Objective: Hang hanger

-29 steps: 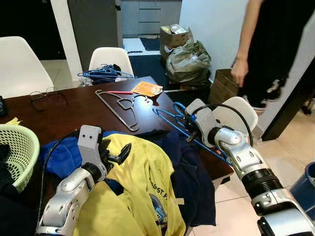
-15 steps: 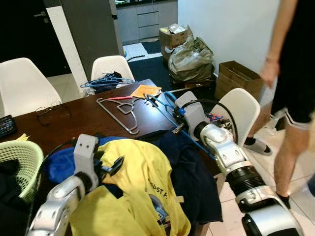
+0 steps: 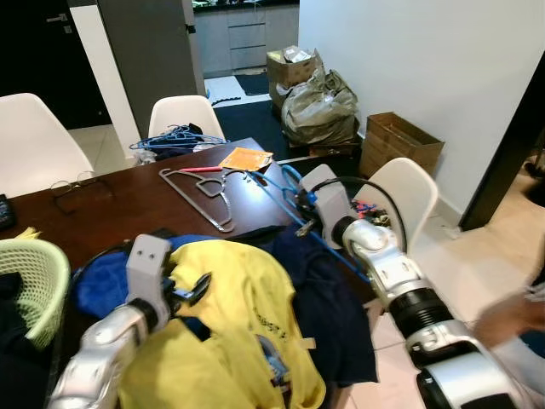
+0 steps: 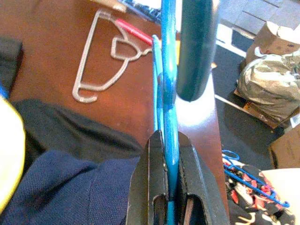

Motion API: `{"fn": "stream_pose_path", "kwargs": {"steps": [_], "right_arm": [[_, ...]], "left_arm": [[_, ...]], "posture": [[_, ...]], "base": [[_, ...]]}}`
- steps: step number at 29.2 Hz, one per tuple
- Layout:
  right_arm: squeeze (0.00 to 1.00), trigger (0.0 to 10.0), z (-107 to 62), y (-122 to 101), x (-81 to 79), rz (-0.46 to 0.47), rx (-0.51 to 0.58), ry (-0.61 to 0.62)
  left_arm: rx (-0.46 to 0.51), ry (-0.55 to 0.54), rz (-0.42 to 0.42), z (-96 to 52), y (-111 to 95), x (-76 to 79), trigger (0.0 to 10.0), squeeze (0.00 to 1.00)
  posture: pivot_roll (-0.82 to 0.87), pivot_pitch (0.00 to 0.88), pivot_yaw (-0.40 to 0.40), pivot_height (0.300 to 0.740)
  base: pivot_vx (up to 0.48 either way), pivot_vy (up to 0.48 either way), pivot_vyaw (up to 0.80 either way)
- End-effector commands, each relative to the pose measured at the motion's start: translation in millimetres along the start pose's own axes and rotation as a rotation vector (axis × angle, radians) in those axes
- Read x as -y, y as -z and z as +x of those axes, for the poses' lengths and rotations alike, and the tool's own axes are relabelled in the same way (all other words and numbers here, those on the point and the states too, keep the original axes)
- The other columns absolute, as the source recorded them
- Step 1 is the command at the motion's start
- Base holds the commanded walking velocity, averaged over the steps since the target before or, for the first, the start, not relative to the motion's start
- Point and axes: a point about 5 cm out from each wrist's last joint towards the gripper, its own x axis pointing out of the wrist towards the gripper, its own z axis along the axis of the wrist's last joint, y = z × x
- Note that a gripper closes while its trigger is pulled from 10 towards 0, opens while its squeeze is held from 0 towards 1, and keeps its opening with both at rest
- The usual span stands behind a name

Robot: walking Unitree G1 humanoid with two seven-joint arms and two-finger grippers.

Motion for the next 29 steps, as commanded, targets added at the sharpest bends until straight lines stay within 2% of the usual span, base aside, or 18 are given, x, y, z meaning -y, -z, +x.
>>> {"fn": "stream_pose_path", "kwargs": {"steps": [1, 2, 4, 6, 11, 29], "right_arm": [[0.0, 10.0, -0.2, 5, -9.3, -0.022, -0.031, -0.065], [0.0, 10.0, -3.2, 10, -11.2, -0.033, -0.057, -0.092], [0.0, 10.0, -4.8, 13, -12.0, -0.04, -0.069, -0.104], [0.0, 10.0, -9.0, 18, -6.9, -0.063, -0.097, -0.097], [0.0, 10.0, -12.8, 24, -2.2, -0.071, -0.12, -0.087], [0.0, 10.0, -11.4, 24, -0.9, -0.089, -0.132, -0.097]], "left_arm": [[0.011, 0.01, -0.01, 7.2, 2, 9.7, 10.0, 0.0], [0.044, 0.026, -0.041, 12.5, -3, 17.9, 10.0, 0.0], [0.06, 0.037, -0.061, 14.8, -5, 23.0, 10.0, 0.0], [0.067, 0.065, -0.079, 16.4, -4, 33.2, 10.0, 0.0], [0.066, 0.084, -0.092, 16.7, -2, 40.5, 10.0, 0.0], [0.096, 0.049, -0.108, 15.5, 1, 32.5, 10.0, 0.0]], "posture": [[0.08, 0.0, -0.09, 0.74], [0.08, 0.0, -0.096, 0.74], [0.08, 0.0, -0.099, 0.74], [0.08, 0.0, -0.087, 0.74], [0.07, 0.0, -0.092, 0.74], [0.06, 0.0, -0.111, 0.74]], "base": [[0.0, 0.0, 0.0], [0.0, 0.0, 0.0], [0.0, 0.0, 0.0], [0.0, 0.0, 0.0], [0.0, 0.0, 0.0], [0.0, 0.0, 0.0]]}}
